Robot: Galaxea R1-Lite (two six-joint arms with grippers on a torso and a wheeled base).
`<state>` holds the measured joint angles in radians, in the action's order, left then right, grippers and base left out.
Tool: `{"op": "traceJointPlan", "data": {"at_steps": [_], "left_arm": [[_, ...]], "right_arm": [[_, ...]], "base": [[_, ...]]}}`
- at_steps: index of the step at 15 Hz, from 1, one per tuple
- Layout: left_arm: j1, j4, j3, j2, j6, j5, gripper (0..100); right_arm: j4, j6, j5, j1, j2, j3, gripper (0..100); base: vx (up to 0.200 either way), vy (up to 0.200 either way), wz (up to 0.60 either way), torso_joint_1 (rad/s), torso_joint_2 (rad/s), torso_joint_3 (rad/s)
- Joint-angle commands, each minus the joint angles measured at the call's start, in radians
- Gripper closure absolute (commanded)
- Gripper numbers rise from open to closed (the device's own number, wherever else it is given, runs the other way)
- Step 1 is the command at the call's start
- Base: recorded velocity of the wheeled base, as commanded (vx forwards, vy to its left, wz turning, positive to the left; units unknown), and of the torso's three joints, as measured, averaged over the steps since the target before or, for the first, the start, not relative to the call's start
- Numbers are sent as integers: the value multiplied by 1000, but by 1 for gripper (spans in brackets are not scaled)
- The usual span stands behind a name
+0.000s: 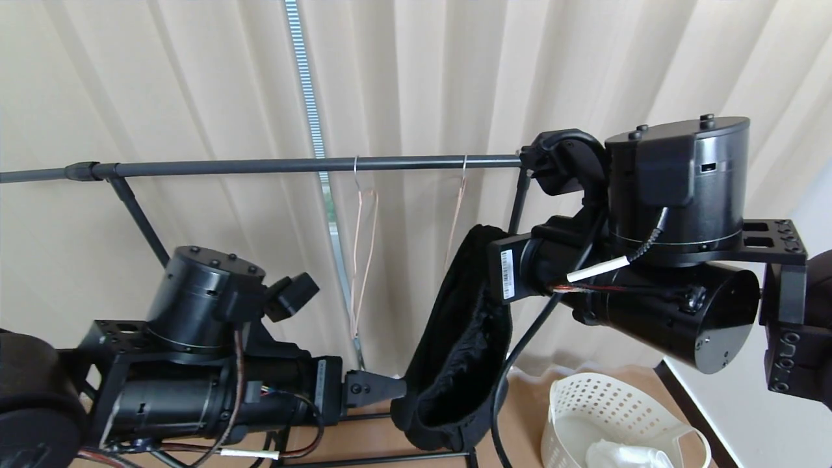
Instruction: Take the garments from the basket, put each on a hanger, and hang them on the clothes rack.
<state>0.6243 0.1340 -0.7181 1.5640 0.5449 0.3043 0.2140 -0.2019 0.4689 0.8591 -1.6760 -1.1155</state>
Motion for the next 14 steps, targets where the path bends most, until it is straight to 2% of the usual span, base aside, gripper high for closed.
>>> {"op": "traceJointPlan", "data": {"at_steps": [1, 5, 9, 11, 13, 14], "left_arm": [[54, 13, -23, 119, 4, -80, 0], [103, 114, -30, 231, 90, -189, 0], [124, 196, -29, 318, 98, -278, 0], [129, 202, -20, 330, 98, -289, 0], [175, 202, 12, 326, 98, -298, 0], [195, 203, 37, 320, 96, -320, 100]], "right_arm": [[1, -16, -1, 11, -31, -43, 100], [-2, -47, 0, 35, -48, -110, 100], [-1, -85, 10, 49, -34, -104, 100], [-4, -93, 22, 49, 4, -92, 100], [-1, -99, 28, 38, 19, -81, 100], [-2, -114, 33, 15, 30, -78, 100]], "base": [[0, 0, 0, 0, 0, 0], [0, 0, 0, 0, 0, 0], [0, 0, 0, 0, 0, 0], [0, 0, 0, 0, 0, 0], [0, 0, 0, 0, 0, 0], [0, 0, 0, 0, 0, 0]]}}
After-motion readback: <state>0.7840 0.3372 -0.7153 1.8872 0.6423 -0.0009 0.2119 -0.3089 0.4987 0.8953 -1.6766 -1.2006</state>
